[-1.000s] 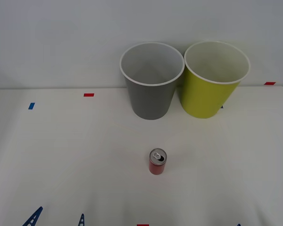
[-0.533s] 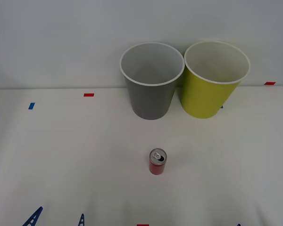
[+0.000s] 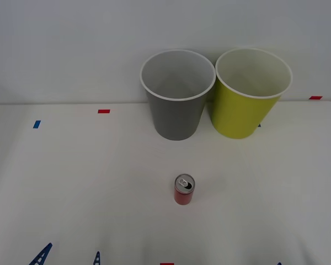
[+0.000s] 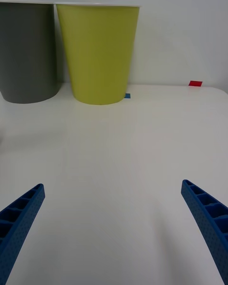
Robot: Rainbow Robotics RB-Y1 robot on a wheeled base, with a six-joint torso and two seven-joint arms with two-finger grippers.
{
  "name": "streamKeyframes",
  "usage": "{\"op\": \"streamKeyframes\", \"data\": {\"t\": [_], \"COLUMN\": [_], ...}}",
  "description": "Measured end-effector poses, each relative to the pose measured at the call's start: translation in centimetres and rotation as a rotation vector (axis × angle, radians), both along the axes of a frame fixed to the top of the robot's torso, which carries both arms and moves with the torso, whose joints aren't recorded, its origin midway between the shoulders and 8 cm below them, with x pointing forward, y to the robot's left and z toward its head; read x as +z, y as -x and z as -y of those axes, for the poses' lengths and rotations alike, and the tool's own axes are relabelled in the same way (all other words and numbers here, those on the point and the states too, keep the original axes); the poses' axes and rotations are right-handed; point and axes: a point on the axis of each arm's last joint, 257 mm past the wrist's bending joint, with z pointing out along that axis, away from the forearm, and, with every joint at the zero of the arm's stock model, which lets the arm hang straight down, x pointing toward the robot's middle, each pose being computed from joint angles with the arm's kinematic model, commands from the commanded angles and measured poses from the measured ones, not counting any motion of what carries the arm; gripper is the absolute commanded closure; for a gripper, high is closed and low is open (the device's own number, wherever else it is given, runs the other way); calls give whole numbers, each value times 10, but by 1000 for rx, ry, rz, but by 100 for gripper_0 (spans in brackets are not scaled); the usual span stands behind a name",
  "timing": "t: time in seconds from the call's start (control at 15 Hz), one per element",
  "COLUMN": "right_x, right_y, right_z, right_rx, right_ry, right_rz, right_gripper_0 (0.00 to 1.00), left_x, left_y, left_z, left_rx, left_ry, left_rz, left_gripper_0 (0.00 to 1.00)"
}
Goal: Put cans in the gray bin and PET bottles in the light green bin.
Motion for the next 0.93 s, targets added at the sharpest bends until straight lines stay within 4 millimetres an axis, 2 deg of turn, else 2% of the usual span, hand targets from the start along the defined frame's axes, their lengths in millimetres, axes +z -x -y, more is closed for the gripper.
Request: {"op": "streamKeyframes", "data": {"t": [0.13, 0.33, 0.53, 0.73, 0.93], "right_x": [0, 0, 0, 0, 0], "right_y": [0, 0, 0, 0, 0], "right_z": [0, 0, 0, 0, 0], "right_rx": [0, 0, 0, 0, 0], "right_ry": [0, 0, 0, 0, 0], "right_rz": [0, 0, 0, 0, 0], "right_gripper_0": [0, 0, 0, 0, 0], "left_x": [-4, 1, 11, 18, 1], "left_y": [-2, -4, -11, -26, -36], "left_z": [0, -4, 1, 19, 37], "left_rx": [-10, -29, -79, -169, -258], "left_ry": [-10, -32, -42, -42, -50], "left_rz": [2, 24, 64, 108, 128], "left_gripper_0": [0, 0, 0, 0, 0]}}
